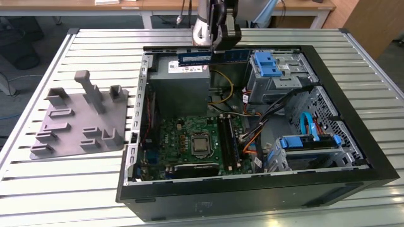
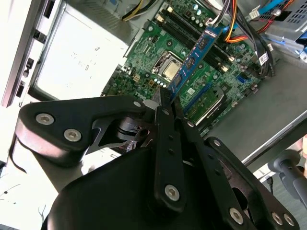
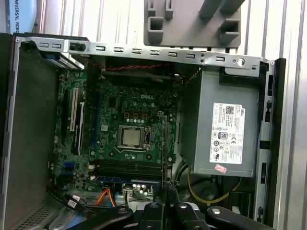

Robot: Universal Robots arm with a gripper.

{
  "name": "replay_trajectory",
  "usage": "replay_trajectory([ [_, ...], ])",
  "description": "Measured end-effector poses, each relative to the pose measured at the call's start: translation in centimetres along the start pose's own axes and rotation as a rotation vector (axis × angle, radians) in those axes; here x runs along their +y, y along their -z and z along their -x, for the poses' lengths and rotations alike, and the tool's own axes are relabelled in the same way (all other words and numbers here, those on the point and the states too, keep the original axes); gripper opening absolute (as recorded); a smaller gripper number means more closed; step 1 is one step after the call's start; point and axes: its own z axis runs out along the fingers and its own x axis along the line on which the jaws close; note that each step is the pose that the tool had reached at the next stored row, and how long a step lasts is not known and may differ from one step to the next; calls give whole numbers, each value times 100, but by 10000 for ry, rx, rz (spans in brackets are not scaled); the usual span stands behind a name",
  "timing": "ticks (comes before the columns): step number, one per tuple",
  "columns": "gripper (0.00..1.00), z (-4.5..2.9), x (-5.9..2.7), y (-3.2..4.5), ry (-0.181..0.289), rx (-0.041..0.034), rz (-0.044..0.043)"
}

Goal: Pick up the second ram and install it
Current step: 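Pick up the second ram and move it above second insertion slot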

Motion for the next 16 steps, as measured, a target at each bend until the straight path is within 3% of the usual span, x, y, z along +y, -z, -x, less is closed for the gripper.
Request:
replay_trajectory([
  [16,14,-18,-267,0,1,0,3],
])
